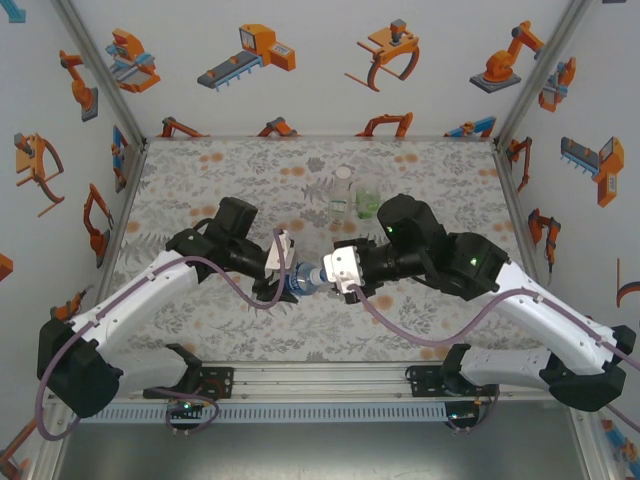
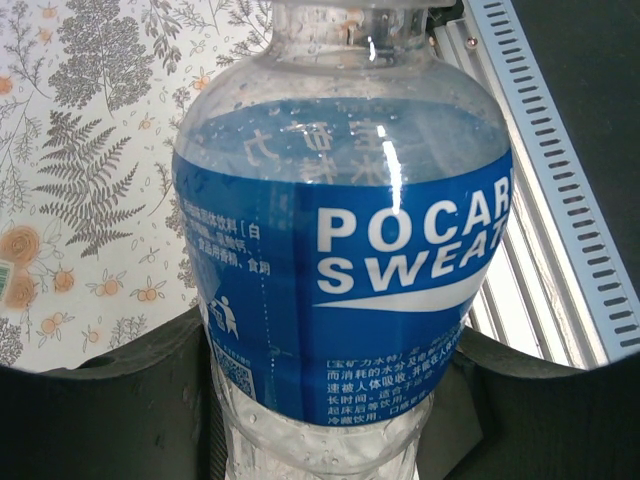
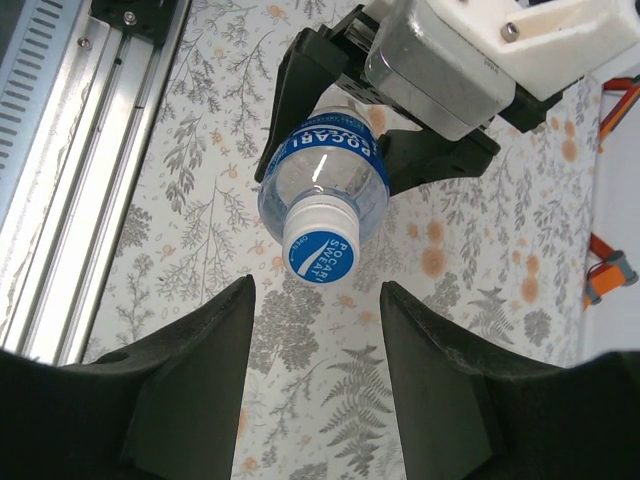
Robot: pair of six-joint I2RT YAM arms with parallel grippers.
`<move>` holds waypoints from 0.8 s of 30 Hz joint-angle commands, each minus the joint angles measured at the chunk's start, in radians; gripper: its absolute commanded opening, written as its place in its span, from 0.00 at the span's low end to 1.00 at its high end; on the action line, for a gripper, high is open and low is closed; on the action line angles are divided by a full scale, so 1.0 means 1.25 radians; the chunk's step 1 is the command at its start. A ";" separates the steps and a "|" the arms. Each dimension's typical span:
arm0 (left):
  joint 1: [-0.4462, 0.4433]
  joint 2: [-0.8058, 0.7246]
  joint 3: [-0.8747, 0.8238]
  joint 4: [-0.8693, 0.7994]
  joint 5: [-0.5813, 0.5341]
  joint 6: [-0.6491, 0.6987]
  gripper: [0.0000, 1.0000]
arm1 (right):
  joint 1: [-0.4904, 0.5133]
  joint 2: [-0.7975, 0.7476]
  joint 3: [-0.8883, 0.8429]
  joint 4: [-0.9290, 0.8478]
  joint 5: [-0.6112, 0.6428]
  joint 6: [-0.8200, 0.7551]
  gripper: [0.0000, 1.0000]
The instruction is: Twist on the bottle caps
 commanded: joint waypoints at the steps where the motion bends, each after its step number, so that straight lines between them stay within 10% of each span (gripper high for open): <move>1: -0.005 0.008 0.024 -0.026 0.038 0.028 0.00 | 0.005 0.006 0.005 0.014 -0.025 -0.051 0.49; 19: -0.007 0.013 0.029 -0.031 0.038 0.029 0.00 | 0.015 0.047 0.009 0.028 -0.060 -0.046 0.32; 24: -0.007 0.011 0.034 -0.031 0.014 0.015 0.00 | 0.016 0.034 -0.025 0.091 -0.003 0.138 0.15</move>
